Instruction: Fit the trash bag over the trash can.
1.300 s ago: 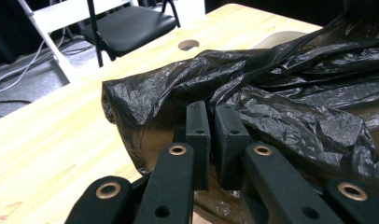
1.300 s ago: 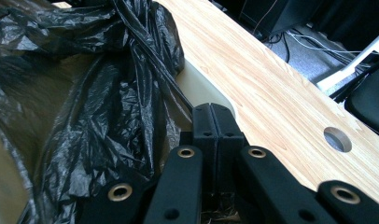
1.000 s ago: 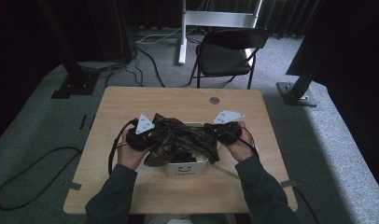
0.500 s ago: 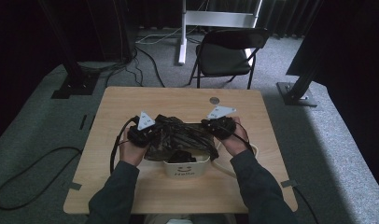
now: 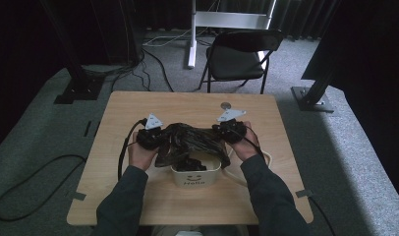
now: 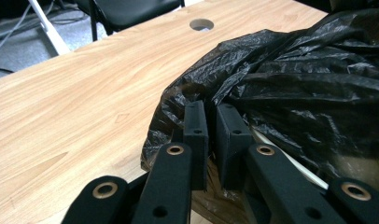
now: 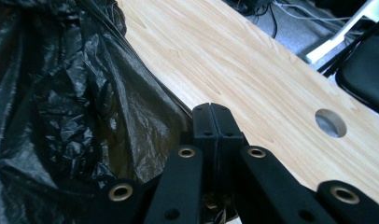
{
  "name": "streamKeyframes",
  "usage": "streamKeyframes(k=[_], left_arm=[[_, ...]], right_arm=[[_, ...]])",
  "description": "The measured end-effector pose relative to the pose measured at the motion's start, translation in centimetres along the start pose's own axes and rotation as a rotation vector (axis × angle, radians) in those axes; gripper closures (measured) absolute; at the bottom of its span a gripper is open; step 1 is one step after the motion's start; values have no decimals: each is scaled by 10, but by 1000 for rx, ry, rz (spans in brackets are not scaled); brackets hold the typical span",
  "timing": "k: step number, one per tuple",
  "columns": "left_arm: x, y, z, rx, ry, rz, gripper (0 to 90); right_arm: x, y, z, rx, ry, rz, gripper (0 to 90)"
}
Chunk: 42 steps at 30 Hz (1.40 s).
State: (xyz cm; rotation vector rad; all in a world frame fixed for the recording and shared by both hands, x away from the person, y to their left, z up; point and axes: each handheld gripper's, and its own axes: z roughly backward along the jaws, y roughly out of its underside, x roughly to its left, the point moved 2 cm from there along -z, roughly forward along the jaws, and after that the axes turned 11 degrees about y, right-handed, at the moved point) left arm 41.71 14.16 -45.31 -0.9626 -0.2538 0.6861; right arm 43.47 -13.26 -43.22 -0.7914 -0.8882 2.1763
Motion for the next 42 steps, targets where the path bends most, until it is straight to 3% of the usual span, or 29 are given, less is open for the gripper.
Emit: streamKeyframes(k=[3,11,20,25,29,34,36,42], left_arm=[[2,2,-3,-1,22,18,843],[7,9,-10,3,77,62,851],[5,10,-11,17,95,59,887],[5,10,-10,17,96,57,888],[6,11,-10,17,97,58,888],[5,10,-11,22,96,58,888],[5,10,-11,23,96,57,888],[5,10,-11,23,95,58,887]], right_arm=[[-2,1,0,3,-14,-23,900],[-5,8,-4,33,-18,-31,900],[-4,18,-6,63,-52,-35,894],[-10,18,13,42,-10,-33,753],[-12,18,39,-4,7,-30,708],[-3,16,62,-46,-15,2,682],[10,11,79,-88,-71,27,670],[39,4,88,-116,-168,80,662]])
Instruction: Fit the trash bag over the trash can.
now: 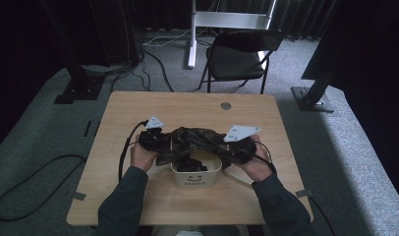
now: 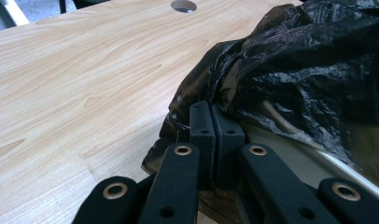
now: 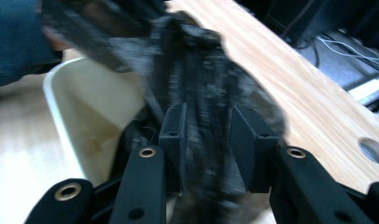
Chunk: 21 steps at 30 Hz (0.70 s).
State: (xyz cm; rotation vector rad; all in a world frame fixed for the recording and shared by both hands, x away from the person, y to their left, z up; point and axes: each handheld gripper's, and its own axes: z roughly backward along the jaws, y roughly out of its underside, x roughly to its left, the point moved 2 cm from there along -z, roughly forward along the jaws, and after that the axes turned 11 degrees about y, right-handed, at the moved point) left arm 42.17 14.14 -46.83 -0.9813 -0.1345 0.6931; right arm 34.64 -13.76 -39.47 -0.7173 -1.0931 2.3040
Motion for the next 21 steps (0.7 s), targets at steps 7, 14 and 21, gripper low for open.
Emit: streamKeyframes(k=[7,14,21], left_arm=[[0,0,0,-1,0,1,887],[2,2,-1,16,-10,1,888],[3,2,-2,18,-13,8,888]], right_arm=[[22,-1,-10,-1,-51,41,659],[26,2,-12,14,-60,55,900],[43,6,1,13,-115,111,900]])
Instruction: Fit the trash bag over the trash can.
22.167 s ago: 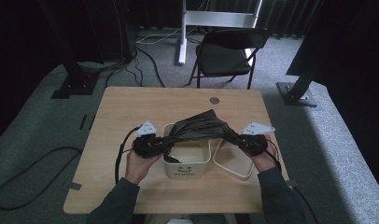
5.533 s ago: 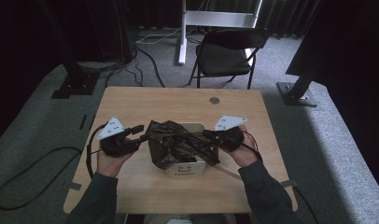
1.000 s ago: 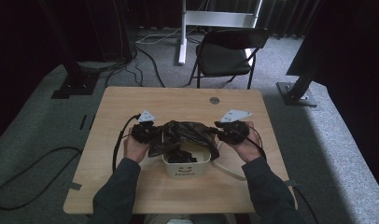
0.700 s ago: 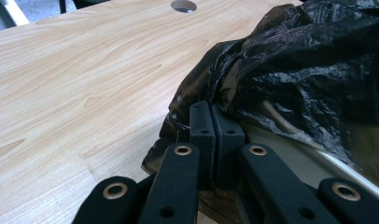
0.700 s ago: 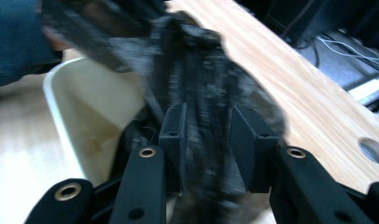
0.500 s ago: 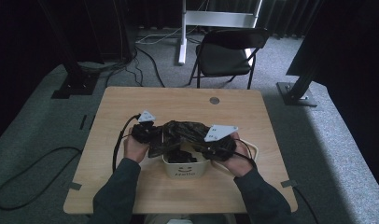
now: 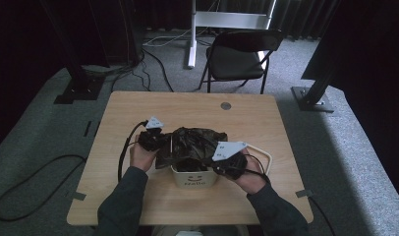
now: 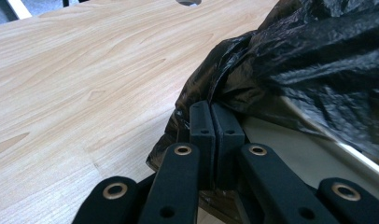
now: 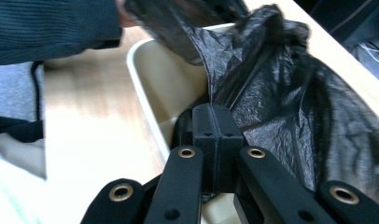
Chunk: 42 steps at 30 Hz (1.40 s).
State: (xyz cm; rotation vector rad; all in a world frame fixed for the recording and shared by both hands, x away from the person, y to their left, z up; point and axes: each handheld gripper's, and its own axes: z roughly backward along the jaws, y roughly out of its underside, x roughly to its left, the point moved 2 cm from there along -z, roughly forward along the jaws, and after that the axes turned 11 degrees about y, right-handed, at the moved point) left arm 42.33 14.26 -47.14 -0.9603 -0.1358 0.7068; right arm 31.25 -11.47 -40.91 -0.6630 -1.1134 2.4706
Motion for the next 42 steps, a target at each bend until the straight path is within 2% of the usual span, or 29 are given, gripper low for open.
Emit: streamKeyframes(k=[10,19,22,25,30,34,36,37,42], left_arm=[[8,4,-4,25,-10,27,887],[19,6,-11,39,-27,94,886],[22,8,-12,40,-34,115,885],[24,9,-13,45,-47,118,882],[31,10,-12,45,-63,150,868],[36,12,-12,28,-53,188,867],[35,11,-11,19,-45,182,846],[34,11,-11,10,-31,170,818],[26,7,2,-8,-25,136,682]], right_arm=[[16,9,13,-15,-55,2,900],[30,19,11,6,-118,21,900],[32,24,6,32,-126,26,900],[32,29,1,43,-127,12,900],[27,38,-7,53,-116,-27,900],[24,40,-10,52,-108,-33,900],[24,40,-11,55,-104,-35,900],[24,40,-11,57,-99,-33,900],[24,41,-13,60,-103,-34,900]])
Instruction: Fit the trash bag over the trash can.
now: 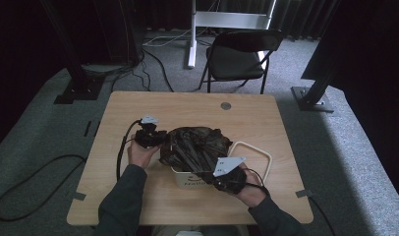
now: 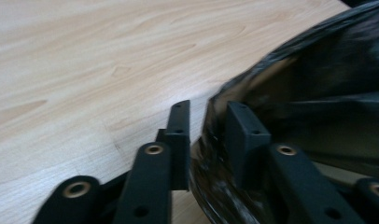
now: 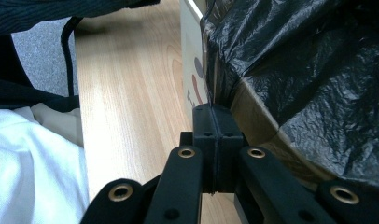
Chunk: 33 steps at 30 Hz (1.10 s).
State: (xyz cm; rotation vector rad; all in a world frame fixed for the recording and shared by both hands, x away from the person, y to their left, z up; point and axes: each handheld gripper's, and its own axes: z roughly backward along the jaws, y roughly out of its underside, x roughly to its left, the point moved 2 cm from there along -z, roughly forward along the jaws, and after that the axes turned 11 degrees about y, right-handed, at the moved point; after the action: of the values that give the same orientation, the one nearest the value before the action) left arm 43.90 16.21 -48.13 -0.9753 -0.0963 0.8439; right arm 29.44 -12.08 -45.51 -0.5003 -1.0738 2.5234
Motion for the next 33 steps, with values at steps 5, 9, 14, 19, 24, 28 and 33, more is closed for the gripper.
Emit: streamKeyframes(k=[5,9,14,19,24,28,33], left_arm=[[-4,-2,23,-59,20,17,633],[-12,-3,38,-83,27,6,609],[-31,-5,55,-103,48,-41,592],[-55,-9,64,-121,121,-70,591],[-76,-14,67,-111,151,-101,573],[-89,-13,69,-92,163,-118,552],[-106,-7,71,-61,189,-139,538]], right_arm=[[0,0,0,-2,-1,-2,900],[1,0,0,-3,-2,1,900],[1,0,0,-6,-1,-3,900],[0,1,-1,-8,-1,-8,900],[0,1,-1,-7,1,-10,900],[-1,2,0,-9,3,-11,898],[-1,2,2,-11,6,-12,895]])
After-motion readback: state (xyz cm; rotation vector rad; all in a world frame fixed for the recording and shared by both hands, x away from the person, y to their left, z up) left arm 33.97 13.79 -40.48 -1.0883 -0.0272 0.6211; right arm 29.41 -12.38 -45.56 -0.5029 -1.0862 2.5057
